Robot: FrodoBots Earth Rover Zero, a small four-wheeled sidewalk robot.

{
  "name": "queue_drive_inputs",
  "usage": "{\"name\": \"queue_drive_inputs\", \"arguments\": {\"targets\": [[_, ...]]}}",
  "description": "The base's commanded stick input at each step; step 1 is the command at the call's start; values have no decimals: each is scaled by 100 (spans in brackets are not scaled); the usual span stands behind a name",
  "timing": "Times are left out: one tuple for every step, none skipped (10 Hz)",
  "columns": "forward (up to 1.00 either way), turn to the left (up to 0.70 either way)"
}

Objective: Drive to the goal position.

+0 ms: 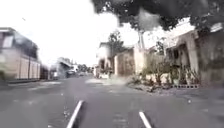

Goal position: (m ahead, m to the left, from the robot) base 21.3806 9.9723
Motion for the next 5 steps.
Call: {"name": "queue_drive_inputs", "arguments": {"targets": [[100,0],[100,0],[100,21],[100,9],[100,5]]}}
